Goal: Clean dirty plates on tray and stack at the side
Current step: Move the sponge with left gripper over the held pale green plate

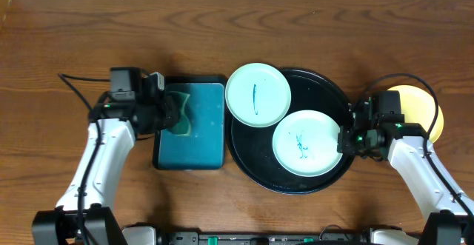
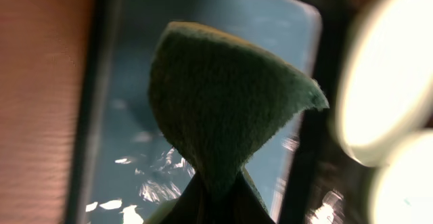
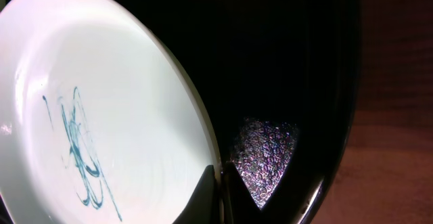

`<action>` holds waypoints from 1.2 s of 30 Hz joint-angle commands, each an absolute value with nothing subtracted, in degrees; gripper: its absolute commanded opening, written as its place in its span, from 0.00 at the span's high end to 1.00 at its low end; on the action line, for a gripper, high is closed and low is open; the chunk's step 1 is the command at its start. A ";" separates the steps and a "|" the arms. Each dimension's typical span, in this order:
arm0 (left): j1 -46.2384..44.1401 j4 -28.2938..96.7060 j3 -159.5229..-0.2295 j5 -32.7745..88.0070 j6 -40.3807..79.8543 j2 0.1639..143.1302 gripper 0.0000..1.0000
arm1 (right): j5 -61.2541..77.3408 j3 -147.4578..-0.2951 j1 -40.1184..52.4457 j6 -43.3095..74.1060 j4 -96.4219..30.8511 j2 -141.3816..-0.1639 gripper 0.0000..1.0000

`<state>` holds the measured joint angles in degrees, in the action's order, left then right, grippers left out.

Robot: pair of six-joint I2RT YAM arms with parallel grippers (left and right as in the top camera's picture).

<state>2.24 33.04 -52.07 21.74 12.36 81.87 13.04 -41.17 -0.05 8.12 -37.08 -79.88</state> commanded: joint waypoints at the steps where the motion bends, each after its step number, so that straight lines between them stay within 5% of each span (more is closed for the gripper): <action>1: -2.48 32.84 -51.53 4.93 19.07 81.60 0.93 | 13.56 -40.97 0.64 8.75 -36.91 -80.01 0.99; 16: -17.61 39.57 -55.20 -8.23 19.35 81.60 0.92 | 13.65 -40.97 0.91 8.73 -36.88 -80.01 0.99; 26: -20.84 40.75 -62.76 16.25 17.45 81.60 0.92 | 16.56 -40.91 6.02 8.75 -38.52 -80.01 0.99; 36: -35.40 31.57 -62.74 17.30 20.53 84.12 0.93 | 16.34 -37.69 8.47 9.85 -37.56 -80.07 0.99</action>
<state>-31.79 33.30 -61.43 15.38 18.44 82.11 15.49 -39.44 7.88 8.80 -38.06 -79.88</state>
